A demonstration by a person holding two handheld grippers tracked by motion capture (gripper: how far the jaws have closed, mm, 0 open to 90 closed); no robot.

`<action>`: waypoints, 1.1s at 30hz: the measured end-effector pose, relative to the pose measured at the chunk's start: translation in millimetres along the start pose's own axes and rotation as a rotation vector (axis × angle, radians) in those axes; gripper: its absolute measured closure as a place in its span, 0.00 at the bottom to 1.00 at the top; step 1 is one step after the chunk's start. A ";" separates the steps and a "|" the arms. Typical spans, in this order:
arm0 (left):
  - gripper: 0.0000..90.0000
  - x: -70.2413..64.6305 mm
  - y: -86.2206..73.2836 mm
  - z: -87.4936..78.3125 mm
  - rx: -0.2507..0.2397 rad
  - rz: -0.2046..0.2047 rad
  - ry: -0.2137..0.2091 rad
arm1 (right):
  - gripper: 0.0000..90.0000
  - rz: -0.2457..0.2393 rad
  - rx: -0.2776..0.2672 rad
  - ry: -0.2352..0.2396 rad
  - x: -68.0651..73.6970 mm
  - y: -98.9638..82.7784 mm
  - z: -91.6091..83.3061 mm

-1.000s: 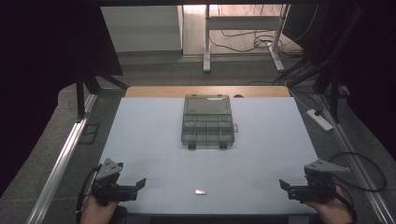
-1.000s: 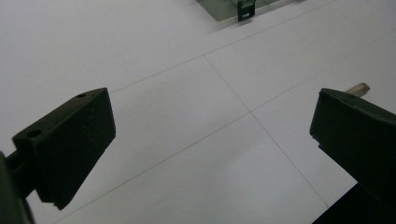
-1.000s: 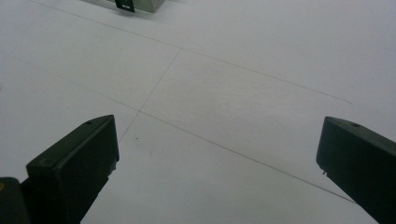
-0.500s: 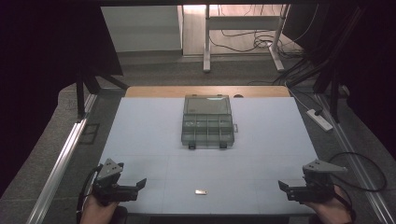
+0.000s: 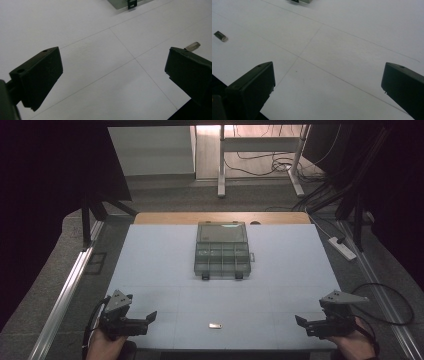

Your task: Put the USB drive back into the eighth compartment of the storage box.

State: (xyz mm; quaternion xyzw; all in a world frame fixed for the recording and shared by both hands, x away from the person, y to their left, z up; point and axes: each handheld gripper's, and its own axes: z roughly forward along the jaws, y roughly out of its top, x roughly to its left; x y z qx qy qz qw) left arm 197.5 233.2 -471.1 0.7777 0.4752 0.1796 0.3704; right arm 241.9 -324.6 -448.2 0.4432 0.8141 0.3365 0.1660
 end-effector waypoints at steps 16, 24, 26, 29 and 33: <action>0.02 0.3 0.1 0.4 0.003 -0.002 0.000 | 0.00 -0.046 -0.034 0.098 4.5 14.2 11.7; 0.02 0.5 0.2 0.7 0.005 -0.003 0.001 | 0.00 -0.077 -0.030 0.140 9.2 21.2 18.9; 0.02 0.4 0.3 0.7 0.006 -0.003 0.000 | 0.00 -0.079 -0.023 0.149 11.2 22.8 20.7; 0.02 0.5 0.3 0.9 0.006 -0.003 0.001 | 0.00 -0.077 -0.009 0.168 14.7 25.5 24.1; 0.02 0.6 0.3 1.0 0.006 -0.004 0.002 | 0.00 -0.083 -0.007 0.189 19.4 28.8 27.9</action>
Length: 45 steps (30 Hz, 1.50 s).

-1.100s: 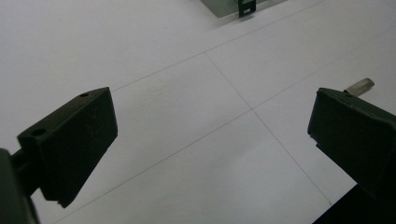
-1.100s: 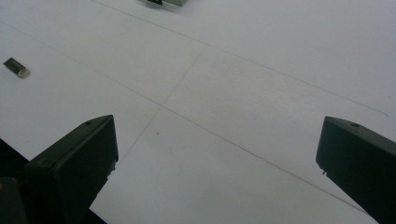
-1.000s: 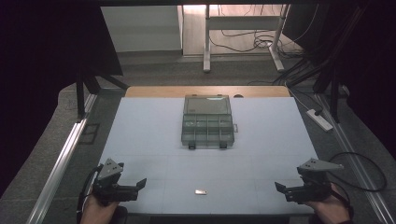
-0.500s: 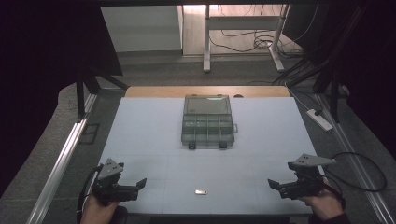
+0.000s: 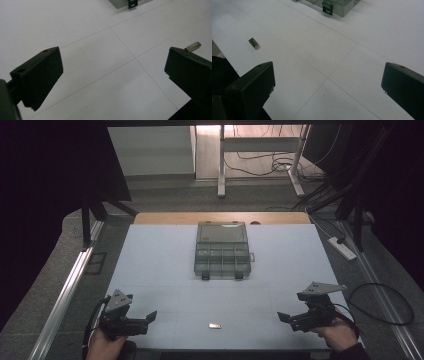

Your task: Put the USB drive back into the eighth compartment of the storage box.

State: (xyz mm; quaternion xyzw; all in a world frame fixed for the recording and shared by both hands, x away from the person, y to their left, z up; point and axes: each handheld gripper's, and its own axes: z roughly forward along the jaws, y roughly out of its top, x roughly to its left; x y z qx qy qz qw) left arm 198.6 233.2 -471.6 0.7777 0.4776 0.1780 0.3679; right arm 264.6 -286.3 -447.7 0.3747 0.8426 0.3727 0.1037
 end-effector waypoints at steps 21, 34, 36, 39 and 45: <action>0.02 0.2 0.3 0.4 0.004 -0.001 -0.001 | 0.00 -0.071 0.028 0.075 18.7 17.3 25.6; 0.02 0.1 0.5 0.8 0.007 0.000 -0.001 | 0.00 -0.106 0.053 0.100 32.4 27.0 42.8; 0.02 0.1 0.6 0.8 0.007 0.001 -0.001 | 0.00 -0.113 0.059 0.106 34.9 29.0 46.7; 0.02 0.2 0.5 0.8 0.007 0.000 -0.001 | 0.00 -0.115 0.063 0.111 37.5 31.3 50.8; 0.02 0.2 0.5 0.9 0.007 0.002 -0.002 | 0.00 -0.129 0.063 0.127 41.7 36.4 57.3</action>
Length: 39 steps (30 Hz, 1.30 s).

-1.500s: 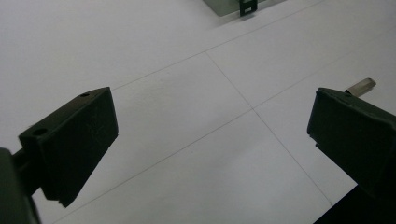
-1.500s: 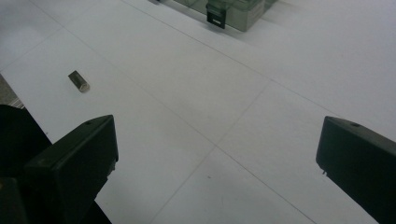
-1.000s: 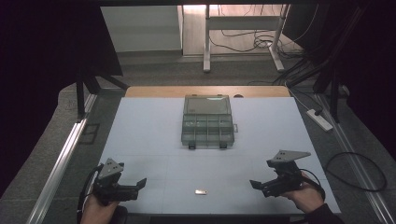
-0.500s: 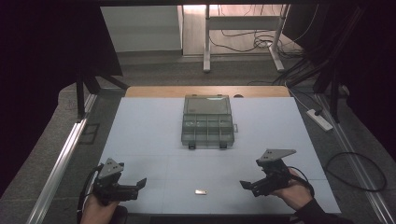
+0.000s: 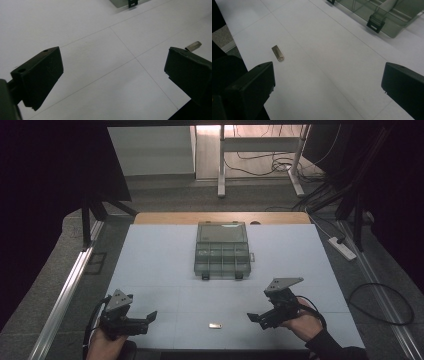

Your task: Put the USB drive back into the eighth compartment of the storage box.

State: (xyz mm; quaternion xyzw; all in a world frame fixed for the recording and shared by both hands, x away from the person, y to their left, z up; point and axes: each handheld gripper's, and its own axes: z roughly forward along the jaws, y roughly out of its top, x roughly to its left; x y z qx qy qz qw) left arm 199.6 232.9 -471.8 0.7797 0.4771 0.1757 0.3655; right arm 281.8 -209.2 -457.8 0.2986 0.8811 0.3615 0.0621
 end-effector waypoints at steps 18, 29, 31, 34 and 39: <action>0.02 0.0 0.1 0.2 0.000 -0.001 -0.002 | 0.00 -0.039 0.047 0.048 13.5 16.2 25.9; 0.02 0.0 0.2 0.3 0.001 -0.001 -0.003 | 0.00 -0.070 0.107 0.058 23.5 26.1 42.3; 0.02 0.1 0.2 0.3 0.000 -0.001 -0.003 | 0.00 -0.073 0.121 0.062 25.4 27.9 45.2; 0.02 0.1 0.2 0.4 0.000 -0.002 -0.004 | 0.00 -0.070 0.138 0.073 28.6 30.8 49.6; 0.02 0.2 0.3 0.4 0.000 -0.001 -0.004 | 0.00 -0.075 0.164 0.087 33.9 35.1 56.6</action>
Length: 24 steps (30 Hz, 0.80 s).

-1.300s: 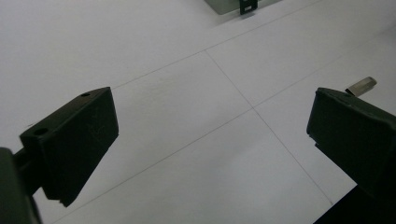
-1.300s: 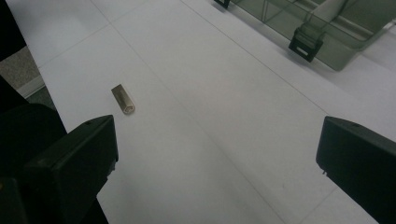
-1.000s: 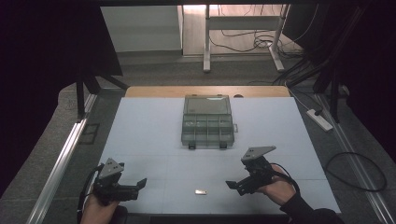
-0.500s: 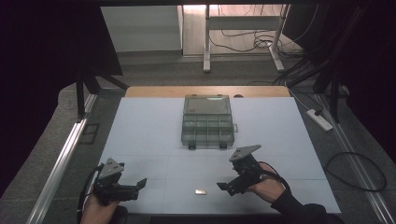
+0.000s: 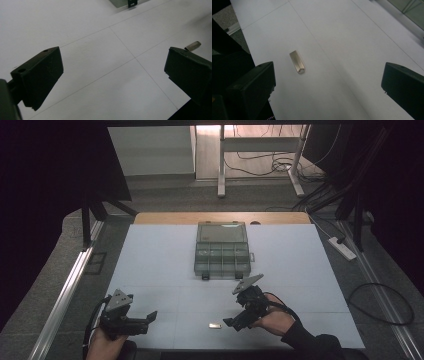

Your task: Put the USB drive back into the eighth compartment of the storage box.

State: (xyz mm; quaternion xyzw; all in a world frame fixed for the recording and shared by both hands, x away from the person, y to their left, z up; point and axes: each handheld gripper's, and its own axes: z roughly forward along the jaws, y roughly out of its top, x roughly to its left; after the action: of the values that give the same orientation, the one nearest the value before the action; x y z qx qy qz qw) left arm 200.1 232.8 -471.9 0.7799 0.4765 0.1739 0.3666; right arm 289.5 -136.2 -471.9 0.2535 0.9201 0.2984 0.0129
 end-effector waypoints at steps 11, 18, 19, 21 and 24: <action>0.02 0.8 -0.1 -0.1 -0.002 -0.003 -0.003 | 0.00 -0.034 0.056 0.015 9.2 11.6 21.4; 0.02 1.3 -0.2 -0.2 -0.003 -0.005 -0.008 | 0.00 -0.073 0.101 0.026 13.6 17.1 34.6; 0.02 1.4 -0.2 -0.2 -0.003 -0.005 -0.008 | 0.00 -0.078 0.106 0.028 14.4 17.6 36.4; 0.02 1.4 -0.2 -0.2 -0.003 -0.006 -0.009 | 0.00 -0.092 0.122 0.026 16.3 18.5 40.7; 0.02 1.7 -0.3 -0.3 -0.003 -0.007 -0.011 | 0.00 -0.104 0.133 0.018 18.3 19.4 45.9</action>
State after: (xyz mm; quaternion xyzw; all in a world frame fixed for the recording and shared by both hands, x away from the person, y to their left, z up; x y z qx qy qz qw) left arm 200.6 234.5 -472.1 0.7786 0.4770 0.1690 0.3710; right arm 290.5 -89.2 -496.5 0.2031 0.9498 0.2378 0.0032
